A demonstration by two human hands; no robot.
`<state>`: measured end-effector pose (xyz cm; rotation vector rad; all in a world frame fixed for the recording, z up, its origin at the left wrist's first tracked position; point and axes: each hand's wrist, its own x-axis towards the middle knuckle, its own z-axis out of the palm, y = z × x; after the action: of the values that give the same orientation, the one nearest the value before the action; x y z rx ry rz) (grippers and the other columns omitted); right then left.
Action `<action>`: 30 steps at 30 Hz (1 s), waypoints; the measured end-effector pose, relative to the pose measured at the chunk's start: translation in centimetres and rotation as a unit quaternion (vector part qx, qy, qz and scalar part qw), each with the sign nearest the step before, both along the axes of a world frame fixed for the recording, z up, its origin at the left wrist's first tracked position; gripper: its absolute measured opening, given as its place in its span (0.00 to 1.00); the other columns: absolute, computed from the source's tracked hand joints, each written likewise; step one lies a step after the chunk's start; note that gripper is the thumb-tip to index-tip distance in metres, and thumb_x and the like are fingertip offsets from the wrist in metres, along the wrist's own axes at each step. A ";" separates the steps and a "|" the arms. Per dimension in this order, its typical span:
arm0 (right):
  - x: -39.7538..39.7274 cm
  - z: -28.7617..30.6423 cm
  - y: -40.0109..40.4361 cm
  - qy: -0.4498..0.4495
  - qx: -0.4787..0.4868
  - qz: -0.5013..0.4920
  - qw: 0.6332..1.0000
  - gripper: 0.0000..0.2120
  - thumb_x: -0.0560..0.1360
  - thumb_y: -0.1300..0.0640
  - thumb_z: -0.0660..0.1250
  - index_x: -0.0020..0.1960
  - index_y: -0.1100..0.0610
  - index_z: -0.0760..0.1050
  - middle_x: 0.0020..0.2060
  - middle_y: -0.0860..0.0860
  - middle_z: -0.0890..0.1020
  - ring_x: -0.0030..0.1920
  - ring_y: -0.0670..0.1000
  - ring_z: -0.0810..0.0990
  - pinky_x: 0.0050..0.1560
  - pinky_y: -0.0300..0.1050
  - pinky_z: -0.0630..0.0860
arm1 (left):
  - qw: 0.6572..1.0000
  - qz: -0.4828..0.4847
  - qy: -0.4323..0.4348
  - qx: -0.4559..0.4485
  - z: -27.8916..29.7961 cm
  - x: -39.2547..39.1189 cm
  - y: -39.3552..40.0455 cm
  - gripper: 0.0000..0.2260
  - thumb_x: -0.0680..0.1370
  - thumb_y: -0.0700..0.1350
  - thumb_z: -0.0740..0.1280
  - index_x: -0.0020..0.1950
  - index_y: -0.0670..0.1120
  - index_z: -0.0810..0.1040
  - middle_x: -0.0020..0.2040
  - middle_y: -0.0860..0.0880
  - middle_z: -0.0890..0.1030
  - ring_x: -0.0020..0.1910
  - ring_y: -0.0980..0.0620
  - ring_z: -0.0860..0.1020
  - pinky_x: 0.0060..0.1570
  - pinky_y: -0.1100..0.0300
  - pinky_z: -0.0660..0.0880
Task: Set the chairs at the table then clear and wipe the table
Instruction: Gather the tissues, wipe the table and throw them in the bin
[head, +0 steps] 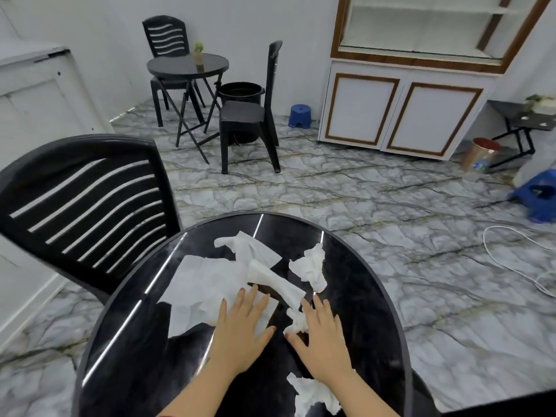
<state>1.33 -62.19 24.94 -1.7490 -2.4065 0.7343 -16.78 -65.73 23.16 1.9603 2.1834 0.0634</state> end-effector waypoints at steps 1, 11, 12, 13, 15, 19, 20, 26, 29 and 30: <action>-0.1 -0.4 -0.1 -0.005 0.007 -0.002 1.000 0.52 0.58 0.25 0.27 0.76 0.49 0.45 0.77 0.50 0.44 0.75 0.51 0.37 0.73 0.49 0.40 | 1.000 -0.008 0.004 0.003 -0.7 0.0 -0.3 0.26 0.78 0.63 0.46 0.70 0.53 0.66 0.70 0.48 0.70 0.69 0.45 0.68 0.68 0.43 0.58; -0.6 -1.3 -0.1 -0.022 0.027 -0.024 0.999 0.36 0.73 0.35 0.29 0.75 0.50 0.50 0.77 0.47 0.50 0.76 0.51 0.43 0.74 0.50 0.42 | 1.000 -0.002 -0.007 0.026 -1.3 0.2 -0.9 0.25 0.81 0.55 0.40 0.70 0.51 0.68 0.70 0.51 0.71 0.70 0.48 0.66 0.66 0.50 0.54; -0.6 -1.1 0.0 -0.017 0.019 -0.025 0.999 0.27 0.79 0.42 0.38 0.75 0.50 0.51 0.77 0.47 0.50 0.76 0.51 0.44 0.74 0.50 0.42 | 1.000 -0.001 -0.015 0.025 -1.1 0.3 -1.0 0.25 0.82 0.53 0.40 0.69 0.51 0.69 0.69 0.51 0.72 0.69 0.48 0.69 0.66 0.49 0.54; -0.5 -0.9 0.0 -0.003 0.013 -0.026 1.000 0.23 0.81 0.48 0.45 0.75 0.50 0.52 0.77 0.47 0.51 0.76 0.50 0.44 0.74 0.50 0.41 | 0.999 0.000 -0.028 0.022 -1.0 0.3 -1.1 0.25 0.82 0.52 0.39 0.68 0.50 0.71 0.68 0.52 0.74 0.67 0.49 0.71 0.66 0.49 0.53; -0.3 -0.7 0.1 0.040 0.003 -0.032 0.999 0.21 0.82 0.55 0.50 0.74 0.51 0.55 0.76 0.47 0.53 0.76 0.49 0.44 0.73 0.47 0.40 | 0.998 0.000 -0.063 0.030 -0.9 0.4 -1.3 0.25 0.82 0.51 0.39 0.66 0.49 0.72 0.66 0.52 0.75 0.65 0.50 0.74 0.66 0.52 0.53; 0.6 -0.4 0.2 0.122 -0.025 -0.041 0.991 0.19 0.81 0.58 0.52 0.72 0.52 0.61 0.74 0.47 0.60 0.76 0.47 0.49 0.73 0.44 0.42 | 0.989 0.001 -0.131 0.074 -0.6 0.4 -1.4 0.26 0.82 0.53 0.39 0.67 0.45 0.71 0.67 0.50 0.75 0.66 0.52 0.72 0.70 0.65 0.45; 0.8 -0.2 0.1 0.147 -0.029 -0.048 0.988 0.19 0.81 0.59 0.52 0.72 0.52 0.62 0.74 0.48 0.62 0.76 0.47 0.50 0.73 0.42 0.44 | 0.985 0.003 -0.145 0.094 -0.2 0.4 -1.4 0.27 0.82 0.54 0.39 0.68 0.45 0.70 0.67 0.50 0.74 0.67 0.53 0.70 0.70 0.69 0.41; 0.9 2.7 -0.8 0.256 -0.028 -0.064 0.964 0.17 0.80 0.60 0.55 0.68 0.54 0.68 0.66 0.44 0.70 0.71 0.44 0.61 0.70 0.40 0.59 | 0.955 0.035 -0.198 0.217 3.9 0.3 -0.5 0.32 0.78 0.62 0.39 0.70 0.45 0.68 0.70 0.51 0.69 0.68 0.59 0.59 0.68 0.72 0.40; 0.0 4.3 -0.7 0.279 -0.018 -0.053 0.959 0.18 0.80 0.59 0.57 0.69 0.53 0.67 0.68 0.46 0.69 0.71 0.45 0.64 0.71 0.40 0.59 | 0.946 0.054 -0.203 0.246 5.8 0.0 -0.4 0.37 0.76 0.65 0.35 0.71 0.46 0.67 0.69 0.55 0.66 0.69 0.60 0.58 0.67 0.73 0.41; -0.4 4.8 -0.6 0.284 -0.012 -0.040 0.958 0.18 0.80 0.59 0.57 0.69 0.53 0.67 0.68 0.45 0.69 0.71 0.45 0.64 0.71 0.39 0.59 | 0.943 0.063 -0.208 0.251 6.5 -0.1 -0.6 0.36 0.76 0.66 0.37 0.71 0.46 0.66 0.69 0.55 0.65 0.69 0.61 0.59 0.68 0.73 0.43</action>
<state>0.95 -62.78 29.69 -1.3803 -1.9331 1.0804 -16.84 -66.32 29.66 1.7956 2.1291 1.0482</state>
